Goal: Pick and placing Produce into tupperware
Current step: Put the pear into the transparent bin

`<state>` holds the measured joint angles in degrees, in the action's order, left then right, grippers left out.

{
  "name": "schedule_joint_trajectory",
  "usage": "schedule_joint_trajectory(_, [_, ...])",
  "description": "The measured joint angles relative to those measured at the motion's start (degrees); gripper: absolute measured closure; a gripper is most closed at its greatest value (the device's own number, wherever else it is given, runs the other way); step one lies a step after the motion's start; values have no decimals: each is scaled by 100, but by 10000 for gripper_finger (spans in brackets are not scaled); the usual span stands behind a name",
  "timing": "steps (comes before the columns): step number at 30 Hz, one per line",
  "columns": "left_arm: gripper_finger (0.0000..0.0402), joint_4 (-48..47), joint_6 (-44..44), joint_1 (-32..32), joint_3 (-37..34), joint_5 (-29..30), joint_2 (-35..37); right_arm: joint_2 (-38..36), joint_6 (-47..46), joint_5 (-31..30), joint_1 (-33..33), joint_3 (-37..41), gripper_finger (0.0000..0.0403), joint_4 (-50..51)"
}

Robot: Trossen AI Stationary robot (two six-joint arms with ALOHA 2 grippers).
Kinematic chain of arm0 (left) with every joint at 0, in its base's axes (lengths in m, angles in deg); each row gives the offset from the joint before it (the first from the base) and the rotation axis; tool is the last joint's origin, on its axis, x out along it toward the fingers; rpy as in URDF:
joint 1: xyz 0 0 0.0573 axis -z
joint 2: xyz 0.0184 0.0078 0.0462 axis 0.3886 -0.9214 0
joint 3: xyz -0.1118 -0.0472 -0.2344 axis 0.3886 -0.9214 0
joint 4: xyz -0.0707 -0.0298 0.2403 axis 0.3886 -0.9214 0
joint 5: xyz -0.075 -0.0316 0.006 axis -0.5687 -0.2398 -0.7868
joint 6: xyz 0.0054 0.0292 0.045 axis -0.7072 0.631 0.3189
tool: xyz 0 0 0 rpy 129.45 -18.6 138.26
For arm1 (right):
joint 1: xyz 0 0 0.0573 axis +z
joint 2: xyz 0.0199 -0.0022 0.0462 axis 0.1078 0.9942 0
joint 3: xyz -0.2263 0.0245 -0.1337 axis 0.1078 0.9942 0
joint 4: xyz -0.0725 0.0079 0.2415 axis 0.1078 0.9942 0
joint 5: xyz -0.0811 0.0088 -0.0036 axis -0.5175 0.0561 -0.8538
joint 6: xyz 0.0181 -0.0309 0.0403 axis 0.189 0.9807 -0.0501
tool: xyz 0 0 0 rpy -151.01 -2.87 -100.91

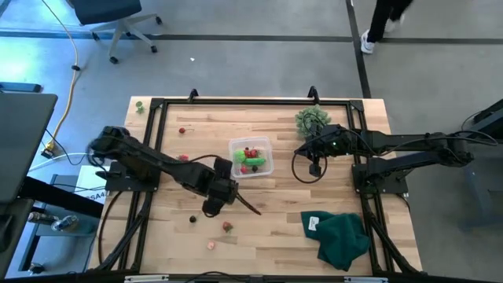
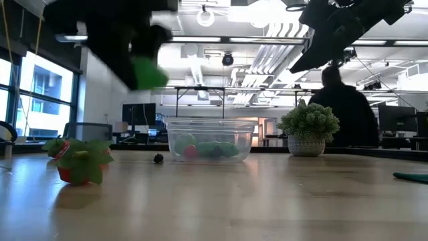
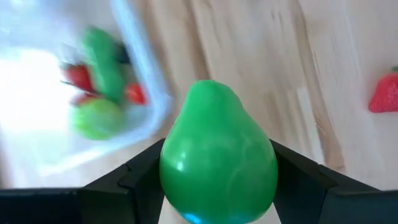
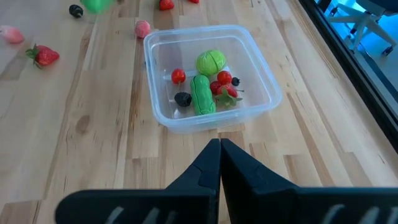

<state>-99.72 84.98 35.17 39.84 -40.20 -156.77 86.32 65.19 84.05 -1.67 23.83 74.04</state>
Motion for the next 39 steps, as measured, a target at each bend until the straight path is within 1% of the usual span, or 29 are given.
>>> schedule_joint_trajectory(4, [179,-133,254,30,295,559,378,0,1,-2,-2,0,401,1])
schedule_joint_trajectory(10, [174,2,949,-26,522,1121,933,0,0,-2,0,0,401,15])
schedule_joint_trajectory(14, [176,363,1453,-259,647,1116,1109,0,1,0,-2,0,401,16])
schedule_joint_trajectory(17, [175,597,1820,-656,692,778,1116,0,1,0,-1,0,401,16])
schedule_joint_trajectory(19, [175,729,1967,-1002,692,358,1111,0,0,-2,-2,0,401,18])
schedule_joint_trajectory(23, [175,1071,2240,-1730,689,-622,877,0,2,0,-2,0,401,22])
schedule_joint_trajectory(25, [175,1272,2347,-2048,693,-1017,707,0,2,-2,-2,0,401,20])
schedule_joint_trajectory(27, [175,1279,2423,-2330,694,-1328,489,0,2,-2,-1,0,401,20])
schedule_joint_trajectory(31, [175,1447,2617,-2703,689,-1740,-50,0,0,-2,-2,0,401,42])
schedule_joint_trajectory(34, [174,1567,2669,-2852,689,-1949,-405,0,0,-1,-2,0,401,47])
schedule_joint_trajectory(39, [174,1657,2772,-2884,691,-2044,-968,0,0,0,-2,0,401,59])
